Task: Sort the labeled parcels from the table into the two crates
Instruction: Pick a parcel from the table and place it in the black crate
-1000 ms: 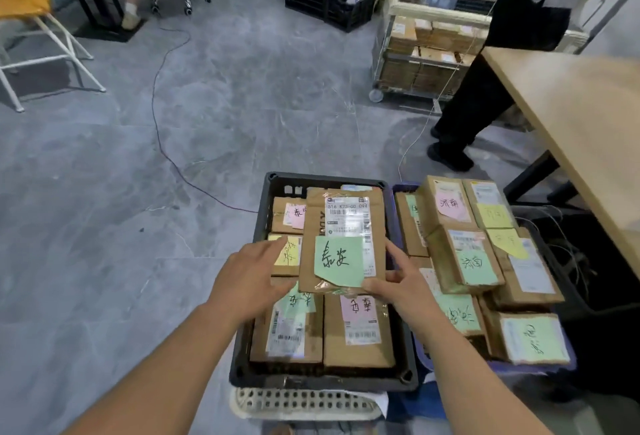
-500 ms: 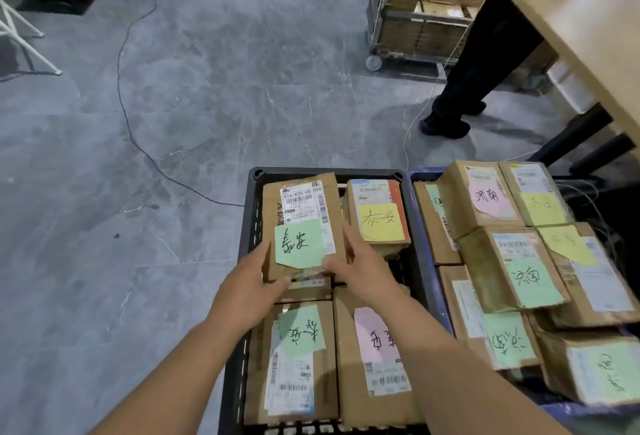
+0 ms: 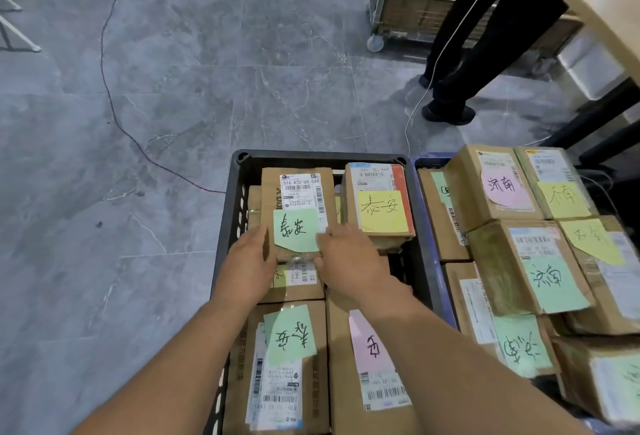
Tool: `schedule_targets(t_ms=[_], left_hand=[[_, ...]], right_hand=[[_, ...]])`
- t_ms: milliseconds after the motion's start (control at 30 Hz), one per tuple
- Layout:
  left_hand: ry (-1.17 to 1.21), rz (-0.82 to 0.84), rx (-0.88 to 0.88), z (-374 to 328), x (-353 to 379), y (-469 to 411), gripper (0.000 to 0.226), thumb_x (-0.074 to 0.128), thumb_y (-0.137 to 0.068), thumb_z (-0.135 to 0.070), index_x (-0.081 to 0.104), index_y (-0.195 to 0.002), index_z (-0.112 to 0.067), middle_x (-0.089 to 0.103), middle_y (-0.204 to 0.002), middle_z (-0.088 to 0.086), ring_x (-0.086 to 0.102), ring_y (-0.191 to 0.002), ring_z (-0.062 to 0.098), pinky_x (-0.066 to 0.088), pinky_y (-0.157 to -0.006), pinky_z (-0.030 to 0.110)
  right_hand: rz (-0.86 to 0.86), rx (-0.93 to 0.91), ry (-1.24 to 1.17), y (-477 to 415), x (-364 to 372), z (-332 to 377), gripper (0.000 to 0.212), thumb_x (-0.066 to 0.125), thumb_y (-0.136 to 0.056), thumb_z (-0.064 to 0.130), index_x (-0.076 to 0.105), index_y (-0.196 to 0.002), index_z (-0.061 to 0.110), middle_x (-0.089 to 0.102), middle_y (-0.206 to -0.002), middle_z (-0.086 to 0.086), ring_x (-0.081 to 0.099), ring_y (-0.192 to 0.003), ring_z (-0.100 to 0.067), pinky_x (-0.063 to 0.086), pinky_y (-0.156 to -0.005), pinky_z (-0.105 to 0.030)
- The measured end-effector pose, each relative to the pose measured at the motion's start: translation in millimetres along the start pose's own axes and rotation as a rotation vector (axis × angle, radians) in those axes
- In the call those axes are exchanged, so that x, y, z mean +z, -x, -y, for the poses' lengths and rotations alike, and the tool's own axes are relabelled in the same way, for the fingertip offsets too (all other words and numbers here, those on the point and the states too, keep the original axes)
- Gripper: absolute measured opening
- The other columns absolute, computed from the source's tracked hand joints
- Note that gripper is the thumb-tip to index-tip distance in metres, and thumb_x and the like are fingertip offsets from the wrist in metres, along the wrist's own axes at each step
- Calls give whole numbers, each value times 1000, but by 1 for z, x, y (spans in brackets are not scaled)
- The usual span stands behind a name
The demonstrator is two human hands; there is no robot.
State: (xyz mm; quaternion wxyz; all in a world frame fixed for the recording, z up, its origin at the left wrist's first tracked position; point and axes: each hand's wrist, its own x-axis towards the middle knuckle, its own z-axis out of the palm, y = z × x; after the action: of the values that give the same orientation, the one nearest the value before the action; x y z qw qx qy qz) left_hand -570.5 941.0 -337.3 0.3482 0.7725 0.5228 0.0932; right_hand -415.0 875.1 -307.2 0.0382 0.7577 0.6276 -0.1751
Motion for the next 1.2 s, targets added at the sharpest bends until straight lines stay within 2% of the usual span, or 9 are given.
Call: schedule_targets(t_ms=[133,233,333,400,533,700,1000,1100,1200], left_hand=[[-29,15,-9,0,2,-2,40,56,-94,-18,46,-132,-23,52,-131,-1,50,-113,15,44,-83,26],[-38,46,-1,3,2,-3,44,58,-92,-20,43,-132,-25,51,-131,-1,50,-113,16,49,-86,33],[-68,96,-21,5,3,-5,55,61,-90,-24,35,-138,-26,46,-138,-3,49,-118,18,51,-90,42],[-83,98,-21,6,4,-7,57,61,-90,-22,33,-139,-26,44,-140,-3,50,-118,18,52,-88,43],[-91,77,-26,6,6,-10,51,61,-91,-18,34,-134,-27,47,-138,-4,52,-113,17,53,-83,39],[-105,89,-54,3,5,-10,58,60,-91,-19,30,-139,-27,38,-146,-2,50,-118,20,52,-89,41],[-184,127,80,-60,-38,29,67,59,-90,-29,27,-149,-21,39,-147,6,37,-132,24,40,-105,42],[-211,149,148,-102,-54,62,67,53,-95,-33,20,-152,-18,30,-154,7,23,-140,24,26,-111,35],[-143,168,213,-133,-64,105,63,51,-96,-37,23,-151,-21,30,-153,5,22,-141,20,24,-111,32]], right_hand=[[-309,113,-133,9,5,-18,32,60,-90,15,61,-121,9,57,-117,-10,50,-108,-28,45,-86,-33],[-415,313,-130,12,-1,-47,49,61,-91,21,51,-138,11,48,-138,-15,44,-122,-32,39,-97,-40],[-266,474,-119,8,-4,-74,61,48,-98,39,26,-152,19,28,-152,-14,31,-134,-32,30,-109,-41],[-141,478,-208,5,-4,-81,62,42,-101,42,17,-154,22,21,-155,-12,24,-138,-31,32,-110,-41],[-106,393,-263,-4,-5,-80,62,41,-102,39,14,-155,22,15,-158,-10,20,-140,-30,35,-108,-42],[-46,430,-278,1,-15,-80,67,42,-101,40,7,-155,21,7,-160,-14,12,-146,-32,32,-111,-44],[-104,371,-134,95,-59,-63,41,47,-98,31,48,-135,13,48,-130,-11,41,-122,-27,39,-101,-34],[-156,405,-153,141,-82,-51,42,48,-98,33,52,-133,11,50,-130,-10,41,-124,-26,39,-97,-34],[-241,438,-212,199,-100,-41,43,50,-97,30,51,-137,12,53,-127,-12,46,-118,-28,40,-89,-32]])
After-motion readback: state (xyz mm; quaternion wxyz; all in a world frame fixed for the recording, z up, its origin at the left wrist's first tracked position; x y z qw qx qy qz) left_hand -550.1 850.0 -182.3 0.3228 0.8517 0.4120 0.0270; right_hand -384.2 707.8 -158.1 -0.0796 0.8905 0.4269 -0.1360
